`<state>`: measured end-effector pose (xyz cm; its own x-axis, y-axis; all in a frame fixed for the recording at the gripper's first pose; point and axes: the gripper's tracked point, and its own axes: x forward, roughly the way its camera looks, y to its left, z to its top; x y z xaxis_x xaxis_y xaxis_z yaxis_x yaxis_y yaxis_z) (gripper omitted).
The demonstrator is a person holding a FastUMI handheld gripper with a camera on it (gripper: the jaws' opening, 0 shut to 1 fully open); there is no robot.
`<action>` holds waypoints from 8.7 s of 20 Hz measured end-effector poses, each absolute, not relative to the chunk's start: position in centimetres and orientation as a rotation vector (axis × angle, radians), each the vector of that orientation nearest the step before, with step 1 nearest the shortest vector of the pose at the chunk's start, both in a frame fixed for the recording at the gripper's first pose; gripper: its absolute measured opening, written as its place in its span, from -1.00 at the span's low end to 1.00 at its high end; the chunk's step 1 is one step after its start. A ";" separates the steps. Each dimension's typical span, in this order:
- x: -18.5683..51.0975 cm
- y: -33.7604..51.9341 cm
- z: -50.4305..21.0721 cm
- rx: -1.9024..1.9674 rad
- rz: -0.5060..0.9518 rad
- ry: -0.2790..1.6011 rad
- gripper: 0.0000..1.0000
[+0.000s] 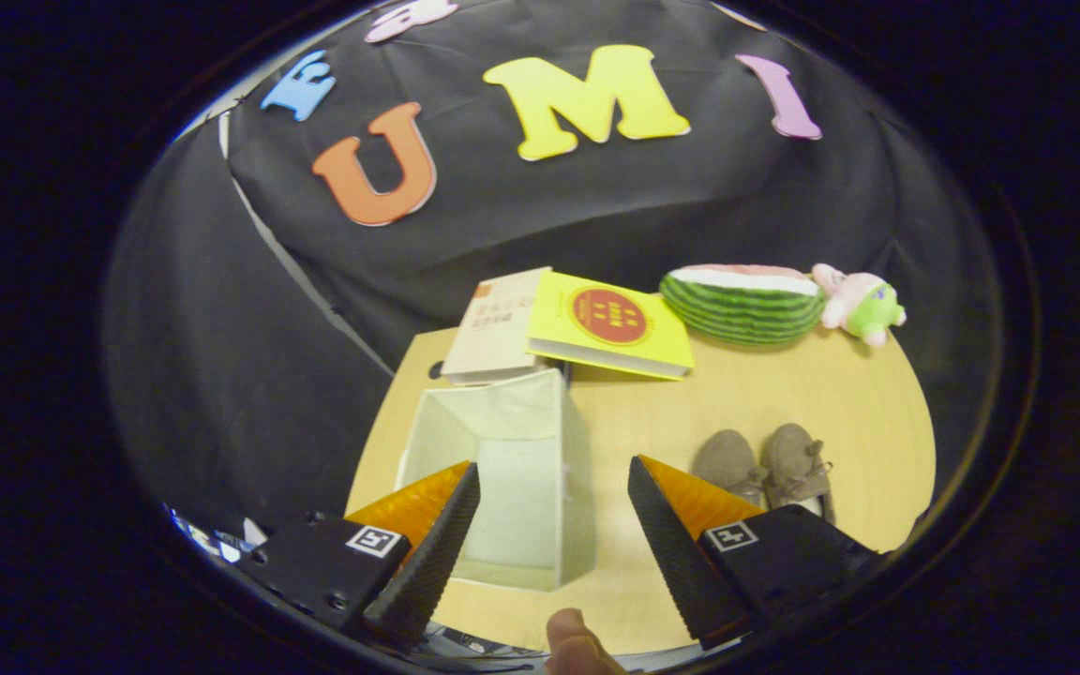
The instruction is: Open the storage box then place both shoes into the box .Put the left shoe in first, then the right shoe, with the right side of both shoes facing outward in a uniform manner.
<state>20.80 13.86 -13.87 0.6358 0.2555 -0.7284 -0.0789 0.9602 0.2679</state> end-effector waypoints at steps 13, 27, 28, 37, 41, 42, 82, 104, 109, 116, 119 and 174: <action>18.3 1.1 -28.2 0.020 0.003 1.179 1.00; 19.1 -1.1 -35.6 0.127 -0.039 1.293 -0.04; 19.4 -1.3 -35.8 0.120 -0.050 1.298 -0.27; 19.9 -1.5 -36.5 0.228 0.060 1.279 -0.87; 19.9 -1.5 -32.0 0.237 0.049 1.227 -0.88; 19.9 -1.0 -30.6 0.240 0.058 1.217 -0.88; 21.2 31.1 -29.8 0.249 0.208 1.110 -0.86; 18.9 12.6 -17.7 0.121 0.136 0.994 0.94; 19.0 3.3 -19.4 0.052 0.028 0.990 0.94; 17.4 -6.6 -24.0 -0.075 -0.086 1.113 0.95; 16.6 -8.6 -26.3 -0.131 -0.077 1.179 0.95; 18.6 17.3 -13.5 0.192 0.125 1.023 -0.87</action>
<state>18.58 17.29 -13.45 0.5157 0.1926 -0.8348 -0.0136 0.9761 0.2168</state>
